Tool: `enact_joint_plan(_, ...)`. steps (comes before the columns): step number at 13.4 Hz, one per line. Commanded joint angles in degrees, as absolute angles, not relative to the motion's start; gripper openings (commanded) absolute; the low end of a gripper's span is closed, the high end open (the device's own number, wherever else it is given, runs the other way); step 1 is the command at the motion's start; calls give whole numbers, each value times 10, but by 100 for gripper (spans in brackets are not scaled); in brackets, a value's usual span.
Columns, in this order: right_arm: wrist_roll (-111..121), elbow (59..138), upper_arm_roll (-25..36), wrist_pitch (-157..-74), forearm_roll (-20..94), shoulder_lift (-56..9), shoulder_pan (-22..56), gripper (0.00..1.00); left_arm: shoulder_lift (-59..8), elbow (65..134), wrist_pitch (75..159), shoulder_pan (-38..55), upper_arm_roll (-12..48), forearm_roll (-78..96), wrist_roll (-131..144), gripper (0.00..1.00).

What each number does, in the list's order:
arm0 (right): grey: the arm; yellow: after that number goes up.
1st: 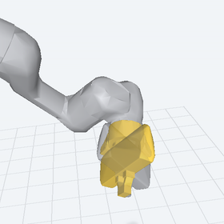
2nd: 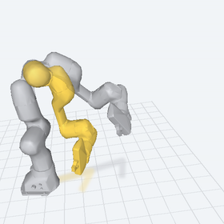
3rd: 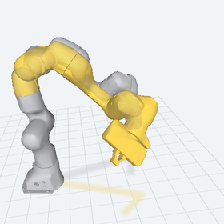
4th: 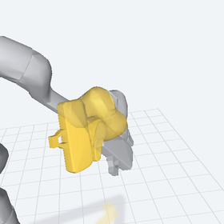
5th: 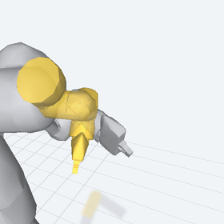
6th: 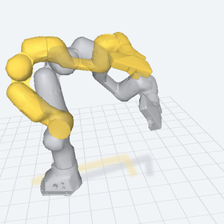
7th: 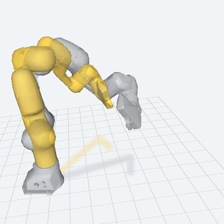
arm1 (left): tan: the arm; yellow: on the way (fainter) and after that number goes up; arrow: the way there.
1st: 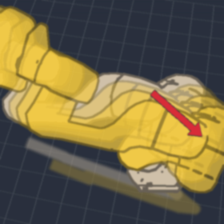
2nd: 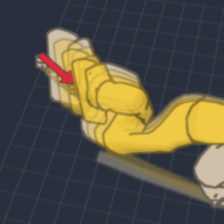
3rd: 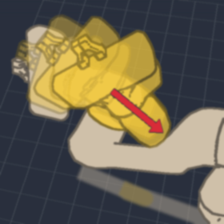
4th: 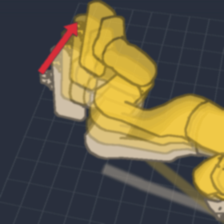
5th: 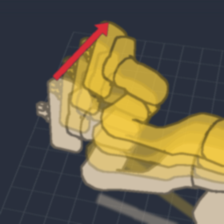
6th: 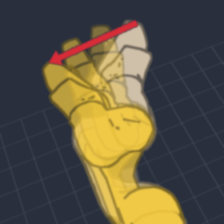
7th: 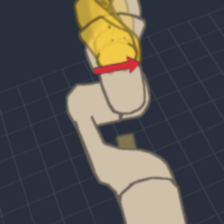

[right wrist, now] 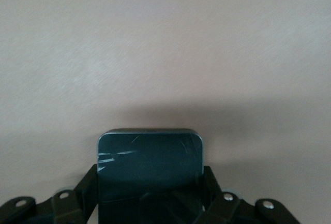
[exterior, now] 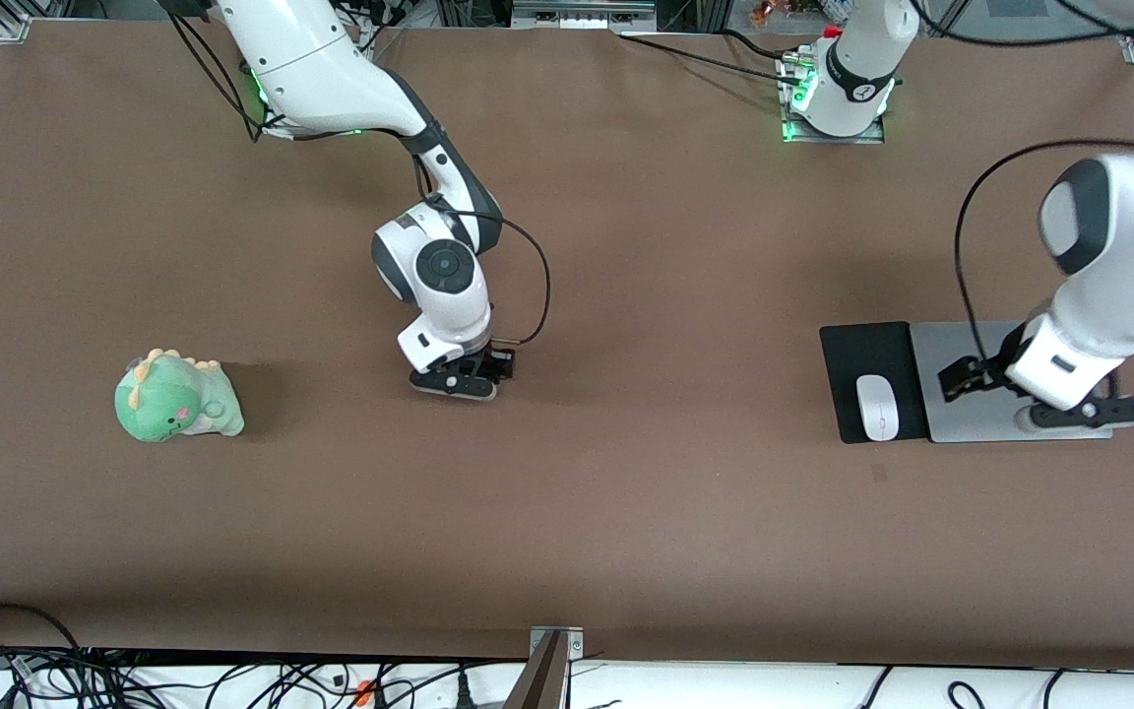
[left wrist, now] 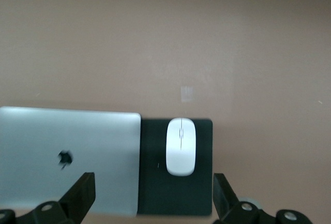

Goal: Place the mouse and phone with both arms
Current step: 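Carry the phone toward the plush toy while the left gripper withdraws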

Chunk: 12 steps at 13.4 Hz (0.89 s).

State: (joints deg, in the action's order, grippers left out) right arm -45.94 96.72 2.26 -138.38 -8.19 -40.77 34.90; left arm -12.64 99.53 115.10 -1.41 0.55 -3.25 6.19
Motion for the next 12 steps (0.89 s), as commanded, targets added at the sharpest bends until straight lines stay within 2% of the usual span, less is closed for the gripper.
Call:
enact_joint_plan(1,-401,938,18,-1339,-83,-400,325,0,-114,916,1037,-18,11,-16,48,100)
enact_joint_plan(4,-334,952,20,-1339,-81,-384,298,0,-99,875,998,-16,13,-1,34,100)
enact_joint_plan(7,-280,989,19,-1354,-81,-355,257,0,-70,883,993,-25,5,61,-21,100)
enact_joint_plan(9,-238,1039,18,-1396,-75,-327,222,0,-67,884,956,-60,11,98,-53,100)
enact_joint_plan(12,-173,1116,18,-1468,-62,-295,179,0,-57,898,958,-58,13,42,-79,100)
